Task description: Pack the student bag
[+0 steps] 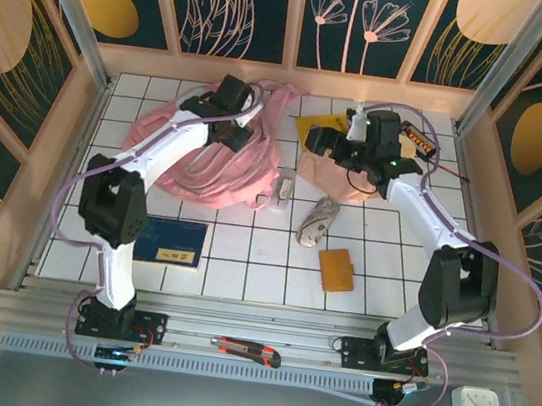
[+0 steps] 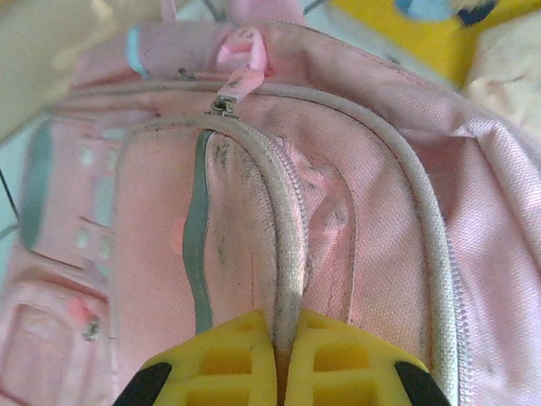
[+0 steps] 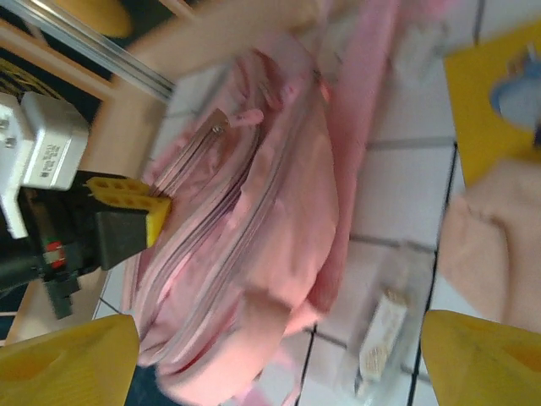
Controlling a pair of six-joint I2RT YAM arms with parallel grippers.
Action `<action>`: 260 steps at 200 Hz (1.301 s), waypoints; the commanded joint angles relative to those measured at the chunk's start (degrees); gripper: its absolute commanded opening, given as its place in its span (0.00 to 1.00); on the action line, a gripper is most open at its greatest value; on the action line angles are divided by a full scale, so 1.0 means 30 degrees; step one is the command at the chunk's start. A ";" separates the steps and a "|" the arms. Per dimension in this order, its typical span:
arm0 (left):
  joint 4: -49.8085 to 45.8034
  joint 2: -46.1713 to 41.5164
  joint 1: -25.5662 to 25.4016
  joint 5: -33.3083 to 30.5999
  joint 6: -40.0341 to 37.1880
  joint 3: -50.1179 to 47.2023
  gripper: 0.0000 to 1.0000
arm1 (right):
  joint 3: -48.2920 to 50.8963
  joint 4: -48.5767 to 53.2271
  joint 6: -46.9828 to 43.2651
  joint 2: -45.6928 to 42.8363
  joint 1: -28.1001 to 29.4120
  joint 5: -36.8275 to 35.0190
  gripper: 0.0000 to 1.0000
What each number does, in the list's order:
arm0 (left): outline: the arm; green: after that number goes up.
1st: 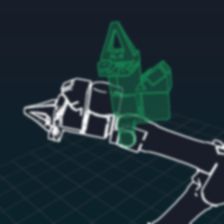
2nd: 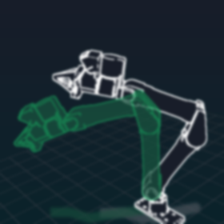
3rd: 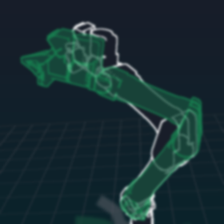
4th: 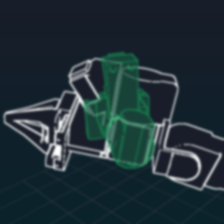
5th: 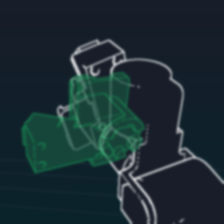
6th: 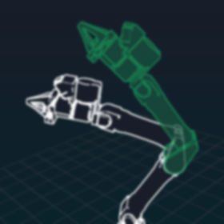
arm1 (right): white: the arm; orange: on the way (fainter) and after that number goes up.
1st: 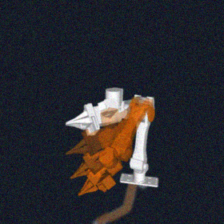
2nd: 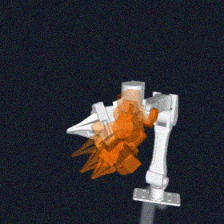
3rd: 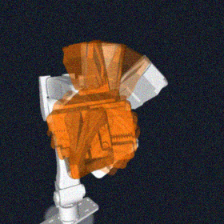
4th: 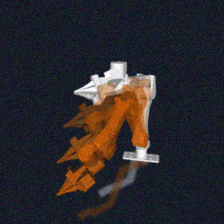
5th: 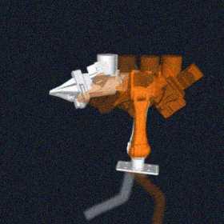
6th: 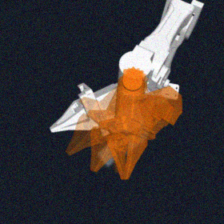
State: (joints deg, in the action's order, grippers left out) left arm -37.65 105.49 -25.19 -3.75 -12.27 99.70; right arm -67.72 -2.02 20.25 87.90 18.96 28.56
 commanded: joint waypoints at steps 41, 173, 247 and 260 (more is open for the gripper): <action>0.2349 -0.2896 0.0068 0.2154 -0.3551 -0.1205 0.00 | -0.0743 -0.4337 -0.2635 0.3129 0.1625 0.1225 0.77; 0.7104 -0.4759 0.1760 0.6267 -0.7595 -0.3854 0.00 | 0.3138 -0.3986 -0.8068 0.1717 0.6305 0.2994 0.79; 0.6251 -0.8175 0.2769 0.8961 -0.9062 -0.7276 0.00 | 0.4361 -0.3173 -1.6826 -0.0790 0.0291 0.5249 0.79; 0.6320 -0.8695 0.3032 0.9310 -0.9023 -0.7856 0.00 | 0.3532 -0.1913 -1.8516 0.0181 0.0175 0.5368 0.77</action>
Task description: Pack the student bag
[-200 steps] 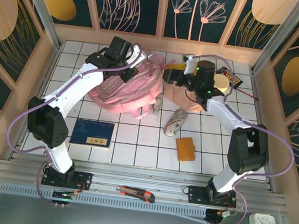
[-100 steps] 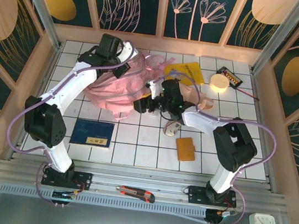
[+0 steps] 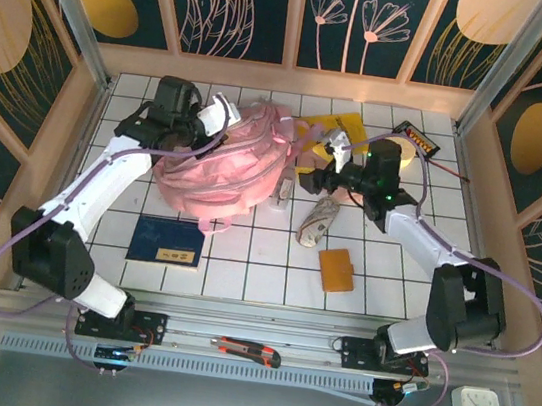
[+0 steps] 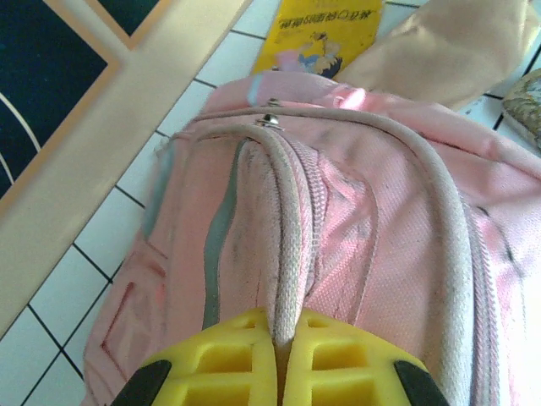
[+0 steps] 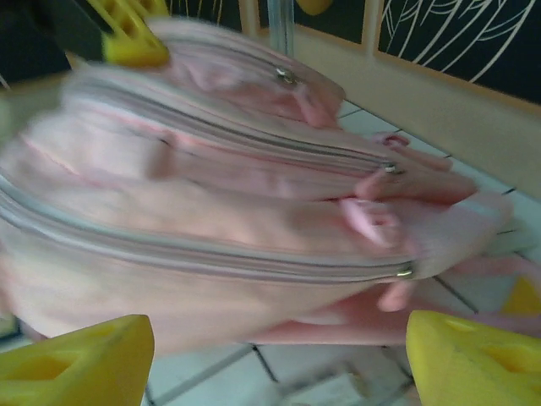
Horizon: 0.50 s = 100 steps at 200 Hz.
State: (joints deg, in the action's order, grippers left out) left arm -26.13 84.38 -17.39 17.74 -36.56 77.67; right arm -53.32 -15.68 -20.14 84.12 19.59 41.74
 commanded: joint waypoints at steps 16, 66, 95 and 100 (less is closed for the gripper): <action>0.2772 -0.2200 0.0719 0.2210 -0.0793 -0.1234 0.00 | -0.2051 0.3043 -0.5880 0.2461 0.0057 0.1070 0.77; 0.3261 -0.2699 0.1019 0.2245 -0.0728 -0.1815 0.00 | -0.2294 0.0732 -0.5313 0.5000 0.0609 0.1833 0.72; 0.3425 -0.2639 0.1018 0.2349 -0.0630 -0.1749 0.00 | -0.2559 -0.0780 -0.4647 0.6477 0.0560 0.2084 0.73; 0.3408 -0.2638 0.1020 0.2337 -0.0637 -0.1776 0.00 | -0.2722 -0.0925 -0.4532 0.6690 0.0532 0.2124 0.73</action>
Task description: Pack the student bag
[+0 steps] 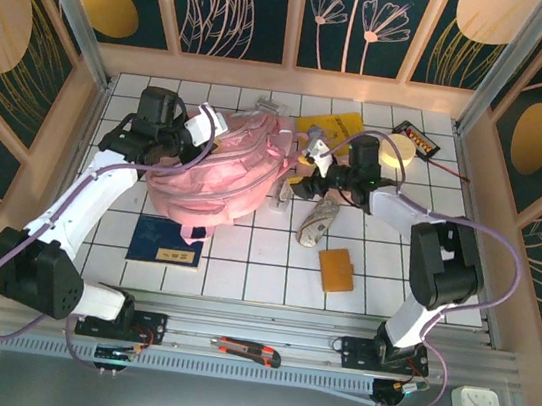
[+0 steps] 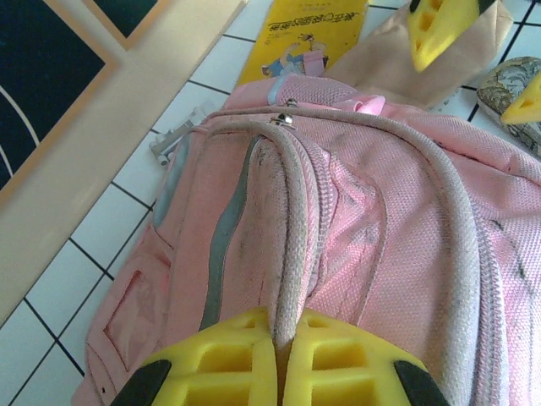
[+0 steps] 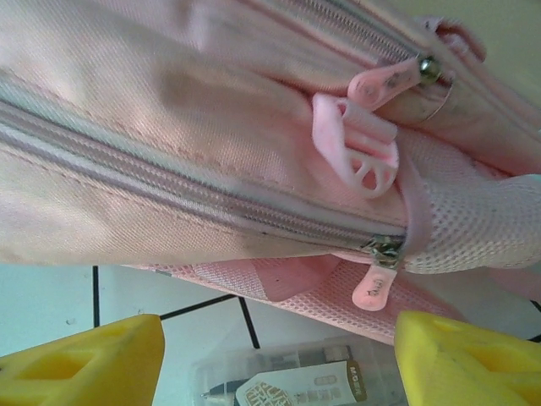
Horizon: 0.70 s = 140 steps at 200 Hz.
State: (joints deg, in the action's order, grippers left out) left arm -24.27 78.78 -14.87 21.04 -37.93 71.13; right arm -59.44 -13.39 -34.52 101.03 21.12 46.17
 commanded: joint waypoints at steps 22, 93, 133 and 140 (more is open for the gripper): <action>0.2759 -0.0831 0.0182 0.1224 -0.0187 0.0204 0.00 | -0.1310 -0.2513 0.1120 0.2098 -0.0179 0.0912 0.73; 0.2699 -0.1150 0.0181 0.1156 -0.0293 0.0047 0.00 | -0.2594 -0.3631 0.2526 0.4046 -0.0275 0.1512 0.70; 0.2788 -0.1157 0.0180 0.1220 -0.0213 0.0027 0.00 | -0.2715 -0.3608 0.2587 0.4628 -0.0276 0.1601 0.68; 0.2814 -0.1200 0.0182 0.1242 -0.0217 0.0026 0.00 | -0.2716 -0.3623 0.2602 0.4709 -0.0300 0.1590 0.68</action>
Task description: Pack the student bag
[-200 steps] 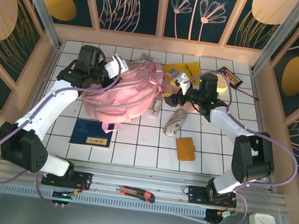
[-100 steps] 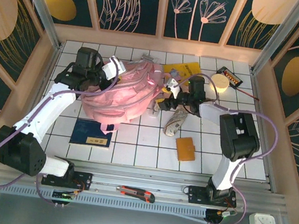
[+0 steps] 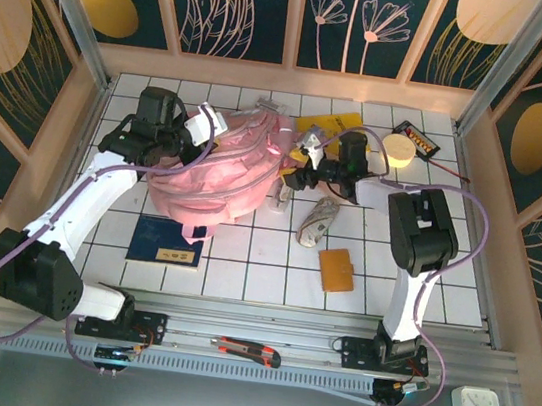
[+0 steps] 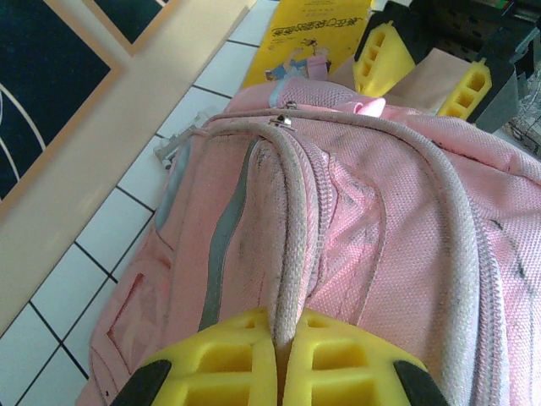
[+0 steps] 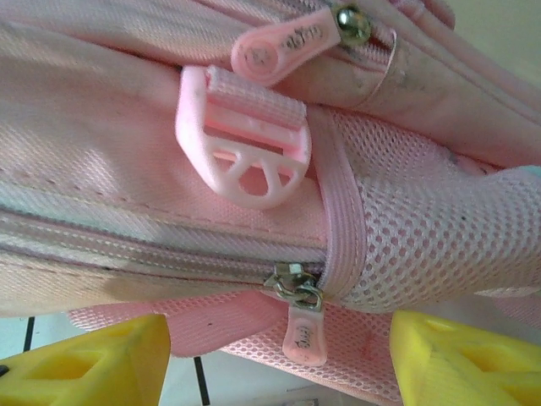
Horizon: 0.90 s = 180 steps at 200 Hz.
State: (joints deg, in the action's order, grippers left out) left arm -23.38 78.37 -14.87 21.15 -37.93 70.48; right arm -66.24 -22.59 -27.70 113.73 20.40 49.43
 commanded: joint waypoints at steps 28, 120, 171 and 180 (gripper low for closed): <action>0.2578 -0.1104 0.0178 0.1271 -0.0188 0.0209 0.00 | -0.0544 -0.0693 0.0521 0.0773 -0.0050 0.0604 0.65; 0.2665 -0.1366 0.0181 0.1389 -0.0025 -0.0318 0.00 | -0.1044 -0.1809 0.1733 0.1341 0.0106 0.0457 0.46; 0.2610 -0.1426 0.0182 0.1214 -0.0096 -0.0289 0.00 | -0.1036 -0.1745 0.1822 0.1230 0.0009 0.0171 0.33; 0.2606 -0.1437 0.0169 0.1163 -0.0096 -0.0289 0.00 | -0.1000 -0.1754 0.1842 0.1202 0.0008 0.0136 0.32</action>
State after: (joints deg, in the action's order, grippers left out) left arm -22.90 77.08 -14.57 22.04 -37.91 68.62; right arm -67.88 -26.65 -22.48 117.08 20.40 49.78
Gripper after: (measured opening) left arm 0.062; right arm 0.332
